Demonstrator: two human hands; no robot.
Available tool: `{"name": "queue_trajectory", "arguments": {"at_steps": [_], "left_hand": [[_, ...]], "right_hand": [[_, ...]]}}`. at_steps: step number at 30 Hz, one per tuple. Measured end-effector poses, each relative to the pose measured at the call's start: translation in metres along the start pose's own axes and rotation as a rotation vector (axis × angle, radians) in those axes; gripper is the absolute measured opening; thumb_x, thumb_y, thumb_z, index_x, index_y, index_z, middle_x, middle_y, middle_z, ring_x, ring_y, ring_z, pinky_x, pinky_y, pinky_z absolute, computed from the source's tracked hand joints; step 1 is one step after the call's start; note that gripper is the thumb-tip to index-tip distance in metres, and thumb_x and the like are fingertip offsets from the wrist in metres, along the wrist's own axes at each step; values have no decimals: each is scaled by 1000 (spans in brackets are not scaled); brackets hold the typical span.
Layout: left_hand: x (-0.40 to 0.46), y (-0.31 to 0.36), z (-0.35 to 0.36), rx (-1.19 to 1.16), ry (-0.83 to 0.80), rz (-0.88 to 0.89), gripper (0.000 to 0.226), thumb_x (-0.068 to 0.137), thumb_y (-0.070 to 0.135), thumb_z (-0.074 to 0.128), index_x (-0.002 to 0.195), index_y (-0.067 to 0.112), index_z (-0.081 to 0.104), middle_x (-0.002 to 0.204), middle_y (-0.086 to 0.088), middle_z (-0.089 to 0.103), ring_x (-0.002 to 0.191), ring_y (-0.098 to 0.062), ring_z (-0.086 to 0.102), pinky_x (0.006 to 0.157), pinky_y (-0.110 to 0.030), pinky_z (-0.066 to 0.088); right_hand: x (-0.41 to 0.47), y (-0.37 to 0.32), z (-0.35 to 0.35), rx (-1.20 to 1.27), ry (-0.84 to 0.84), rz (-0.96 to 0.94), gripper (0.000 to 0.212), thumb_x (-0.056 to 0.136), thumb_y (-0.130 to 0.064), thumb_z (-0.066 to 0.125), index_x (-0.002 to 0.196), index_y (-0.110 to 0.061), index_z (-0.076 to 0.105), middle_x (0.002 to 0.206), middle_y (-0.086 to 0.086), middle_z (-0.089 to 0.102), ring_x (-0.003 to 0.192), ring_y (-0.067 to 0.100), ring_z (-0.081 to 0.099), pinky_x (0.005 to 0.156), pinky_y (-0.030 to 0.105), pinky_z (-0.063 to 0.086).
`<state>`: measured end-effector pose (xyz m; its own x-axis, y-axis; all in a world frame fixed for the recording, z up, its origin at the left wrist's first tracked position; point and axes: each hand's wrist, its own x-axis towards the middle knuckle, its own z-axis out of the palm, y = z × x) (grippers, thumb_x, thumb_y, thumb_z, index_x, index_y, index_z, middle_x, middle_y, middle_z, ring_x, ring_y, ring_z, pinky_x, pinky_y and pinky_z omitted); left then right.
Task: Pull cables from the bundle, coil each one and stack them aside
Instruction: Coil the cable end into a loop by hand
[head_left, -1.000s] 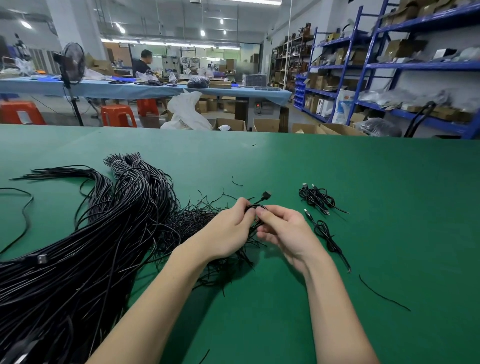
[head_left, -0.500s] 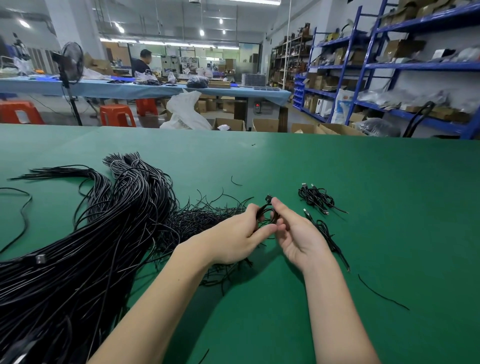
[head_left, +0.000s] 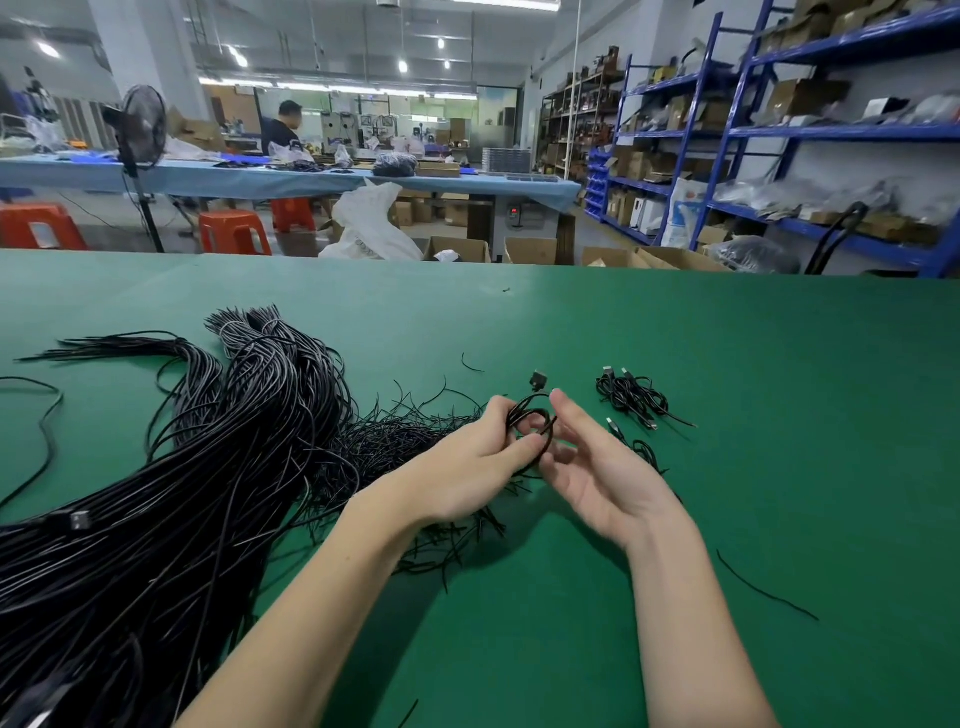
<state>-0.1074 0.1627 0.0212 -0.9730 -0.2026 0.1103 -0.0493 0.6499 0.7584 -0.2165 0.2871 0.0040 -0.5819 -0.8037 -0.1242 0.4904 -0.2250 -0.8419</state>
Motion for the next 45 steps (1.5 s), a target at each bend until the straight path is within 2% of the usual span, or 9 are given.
{"name": "queue_trajectory", "arguments": {"at_steps": [2, 9, 15, 19, 26, 33, 37, 40, 45], "left_hand": [[0, 0, 1, 89, -12, -8, 18, 106, 40, 43, 104, 23, 36, 82, 9, 50, 71, -5, 47, 72, -33, 40], [-2, 2, 2, 314, -77, -92, 28, 103, 45, 41, 112, 19, 36, 106, -2, 57, 100, -24, 55, 94, -45, 46], [1, 7, 4, 350, -33, -120, 28, 104, 43, 36, 114, 17, 35, 115, -6, 56, 108, -28, 54, 94, -44, 45], [2, 10, 15, 378, 67, -78, 21, 106, 37, 30, 105, 17, 36, 108, -5, 58, 94, -27, 56, 82, -41, 44], [6, 0, 25, 352, 196, -15, 20, 108, 31, 27, 92, 18, 32, 79, 1, 53, 77, -32, 56, 67, -39, 36], [8, -4, 23, 208, 165, -74, 25, 108, 33, 28, 85, 23, 32, 76, -2, 55, 69, -23, 53, 64, -40, 34], [5, 1, 21, 69, 144, -84, 30, 108, 36, 31, 82, 20, 33, 72, 0, 52, 62, -15, 45, 59, -37, 34], [4, 4, 19, 69, 112, -91, 32, 108, 39, 30, 83, 20, 33, 71, 2, 50, 62, -14, 43, 59, -35, 33], [3, 6, 17, 58, 84, -80, 36, 108, 44, 29, 86, 16, 36, 73, -1, 50, 65, -16, 44, 62, -36, 36]], "right_hand": [[0, -1, -3, -58, 22, 18, 24, 74, -32, 79, 80, -9, 83, 90, 6, 77, 71, 7, 69, 59, 16, 55], [1, -1, 1, -128, 220, -79, 17, 87, -3, 74, 104, -5, 72, 79, 3, 75, 67, 9, 67, 56, 18, 55], [3, -3, 12, -62, 259, -108, 9, 87, -3, 73, 96, -5, 72, 72, 1, 73, 63, 8, 62, 56, 15, 54], [6, -7, 14, -49, 283, -137, 5, 87, -3, 74, 91, -5, 72, 68, -1, 72, 53, 6, 60, 56, 16, 54], [5, -4, 10, 134, 201, -171, 14, 87, -2, 73, 100, 0, 68, 80, 3, 76, 69, 9, 72, 67, 17, 58], [1, -3, 6, 159, 178, -123, 4, 88, 3, 68, 92, 1, 67, 81, 9, 75, 72, 12, 73, 67, 17, 59], [-1, -4, 4, 53, 197, -81, 26, 72, -10, 79, 96, -5, 71, 80, 4, 74, 66, 10, 64, 58, 15, 55], [1, -5, 3, 34, 225, -84, 25, 72, -9, 79, 96, -5, 71, 71, -1, 70, 55, 4, 53, 48, 11, 46], [1, -7, 2, 129, 168, -89, 27, 67, -8, 80, 91, -5, 68, 77, 2, 71, 61, 6, 66, 55, 14, 55]]}}
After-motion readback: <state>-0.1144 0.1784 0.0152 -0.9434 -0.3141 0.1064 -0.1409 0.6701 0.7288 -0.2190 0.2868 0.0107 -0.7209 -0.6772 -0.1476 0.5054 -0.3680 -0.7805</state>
